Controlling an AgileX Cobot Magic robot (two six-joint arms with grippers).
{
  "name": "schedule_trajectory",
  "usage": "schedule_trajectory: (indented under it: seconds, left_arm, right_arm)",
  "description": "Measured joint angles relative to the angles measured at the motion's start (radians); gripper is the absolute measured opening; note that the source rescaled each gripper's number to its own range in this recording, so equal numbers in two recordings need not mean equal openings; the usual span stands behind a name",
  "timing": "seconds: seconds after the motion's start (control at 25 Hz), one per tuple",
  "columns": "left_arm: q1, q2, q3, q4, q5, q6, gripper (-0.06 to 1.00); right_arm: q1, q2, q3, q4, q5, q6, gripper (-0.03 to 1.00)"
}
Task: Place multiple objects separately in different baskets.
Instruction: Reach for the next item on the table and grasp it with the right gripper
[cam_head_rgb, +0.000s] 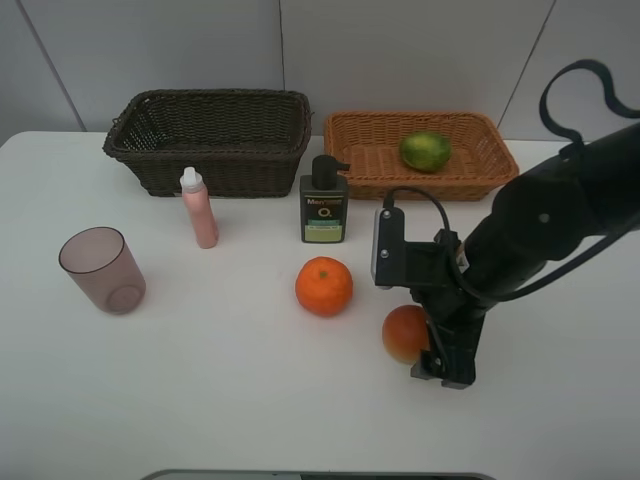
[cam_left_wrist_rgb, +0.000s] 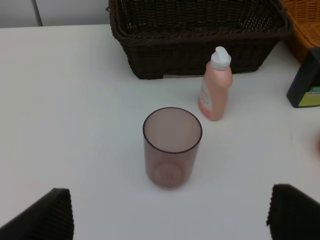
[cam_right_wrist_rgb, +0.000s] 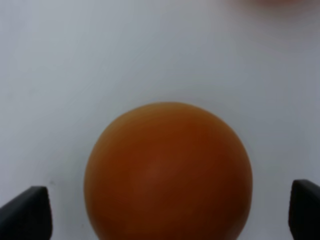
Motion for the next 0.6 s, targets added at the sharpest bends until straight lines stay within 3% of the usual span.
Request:
schedule_trajectory:
  seconds: [0.6]
  left_arm:
    - [0.0,0.0,0.0,0.0,0.0,0.0,1.0]
  right_arm:
    - [0.0,0.078,0.003,-0.001,-0.095,0.0,0.98]
